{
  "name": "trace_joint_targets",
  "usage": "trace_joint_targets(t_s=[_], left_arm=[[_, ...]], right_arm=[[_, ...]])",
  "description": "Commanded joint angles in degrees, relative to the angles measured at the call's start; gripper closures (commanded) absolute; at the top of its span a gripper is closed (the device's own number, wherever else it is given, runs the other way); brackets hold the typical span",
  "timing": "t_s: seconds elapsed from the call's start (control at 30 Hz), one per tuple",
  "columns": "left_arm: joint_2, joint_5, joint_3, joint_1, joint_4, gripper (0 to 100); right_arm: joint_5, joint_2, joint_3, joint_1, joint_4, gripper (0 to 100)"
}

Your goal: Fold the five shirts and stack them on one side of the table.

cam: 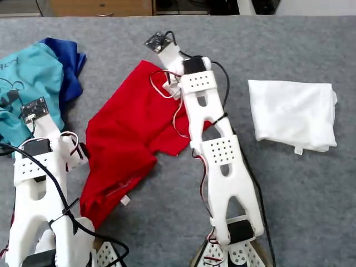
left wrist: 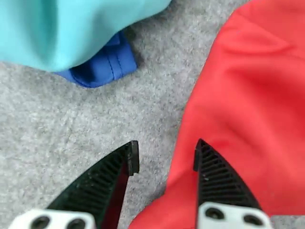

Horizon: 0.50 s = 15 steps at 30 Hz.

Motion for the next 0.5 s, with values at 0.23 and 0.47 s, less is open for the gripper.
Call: trace_joint_targets(t_s=[0.23,0.47], left_arm=[[-0.84,-6.07,-2.81,-4.57,0.18,80],[-0.84,-7.56,-2.81,-4.13,0.35,80]], right_arm=[[-0.44,-1.10,-9.27,11.30,11.96,99.6],[3.69,-0.75,-10.24,10.24,9.93,99.0]])
